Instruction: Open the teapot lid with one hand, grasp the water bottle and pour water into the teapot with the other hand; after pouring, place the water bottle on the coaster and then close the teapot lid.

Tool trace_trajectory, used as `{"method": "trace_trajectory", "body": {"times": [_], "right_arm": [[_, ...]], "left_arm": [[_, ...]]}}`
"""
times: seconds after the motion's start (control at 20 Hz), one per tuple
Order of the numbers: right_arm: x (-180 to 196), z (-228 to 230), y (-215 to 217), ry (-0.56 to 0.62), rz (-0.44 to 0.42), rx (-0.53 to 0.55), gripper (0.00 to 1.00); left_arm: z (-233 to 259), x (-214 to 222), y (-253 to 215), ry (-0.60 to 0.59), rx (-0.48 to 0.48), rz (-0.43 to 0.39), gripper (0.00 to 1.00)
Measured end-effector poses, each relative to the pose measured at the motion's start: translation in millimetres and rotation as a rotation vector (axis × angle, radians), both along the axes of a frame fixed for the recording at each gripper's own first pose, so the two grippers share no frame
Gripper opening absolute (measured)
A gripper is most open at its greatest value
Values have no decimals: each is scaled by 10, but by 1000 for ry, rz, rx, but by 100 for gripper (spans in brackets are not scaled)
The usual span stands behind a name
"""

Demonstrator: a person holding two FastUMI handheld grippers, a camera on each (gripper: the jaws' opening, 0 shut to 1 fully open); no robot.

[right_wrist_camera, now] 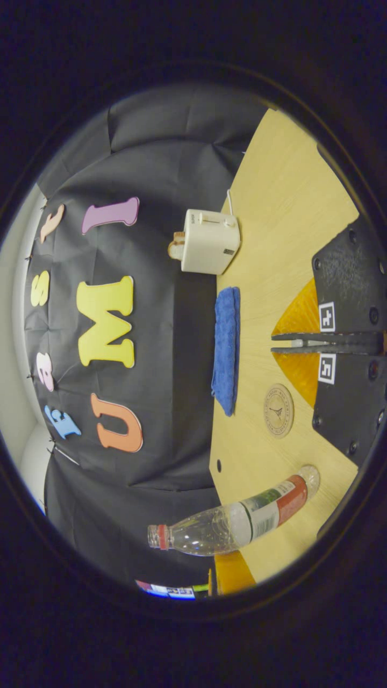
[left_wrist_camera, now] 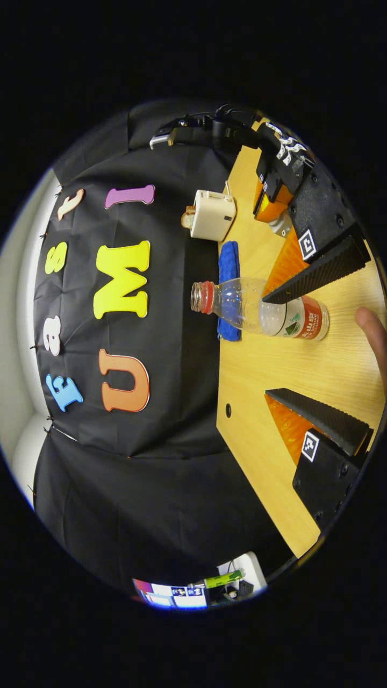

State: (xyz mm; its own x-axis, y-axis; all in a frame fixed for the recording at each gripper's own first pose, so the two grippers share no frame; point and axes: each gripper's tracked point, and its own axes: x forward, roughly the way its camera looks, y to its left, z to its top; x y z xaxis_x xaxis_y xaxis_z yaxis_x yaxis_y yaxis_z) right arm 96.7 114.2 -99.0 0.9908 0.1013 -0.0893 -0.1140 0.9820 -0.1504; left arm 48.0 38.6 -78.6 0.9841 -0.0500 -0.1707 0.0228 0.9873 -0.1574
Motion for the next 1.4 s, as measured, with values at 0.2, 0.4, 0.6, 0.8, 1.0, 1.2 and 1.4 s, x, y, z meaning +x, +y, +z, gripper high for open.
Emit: {"method": "trace_trajectory", "body": {"times": [0.2, 0.4, 0.6, 0.8, 1.0, 1.2, 1.4], "right_arm": [[-98, 81, 4, -11, 4, -32, 0], [-219, 142, -19, -27, 20, -31, 0], [-248, 123, -54, -28, 45, -44, 0], [-268, 129, -159, -28, 38, -32, 0], [-299, 229, -221, -55, 44, -31, 0], [-280, 297, -274, -76, 51, -38, 0], [-252, 290, -296, -70, 69, -24, 0]], "left_arm": [[-102, 47, -70, 11, -25, -33, 99], [-241, 105, -185, 20, -13, -58, 99], [-302, 86, -257, 16, 25, -102, 99], [-269, 88, -287, -6, 27, -132, 99], [-230, 121, -368, -50, 20, -142, 99], [-297, 216, -470, -63, 61, -135, 99], [-324, 407, -381, -57, 65, -50, 99]]}}
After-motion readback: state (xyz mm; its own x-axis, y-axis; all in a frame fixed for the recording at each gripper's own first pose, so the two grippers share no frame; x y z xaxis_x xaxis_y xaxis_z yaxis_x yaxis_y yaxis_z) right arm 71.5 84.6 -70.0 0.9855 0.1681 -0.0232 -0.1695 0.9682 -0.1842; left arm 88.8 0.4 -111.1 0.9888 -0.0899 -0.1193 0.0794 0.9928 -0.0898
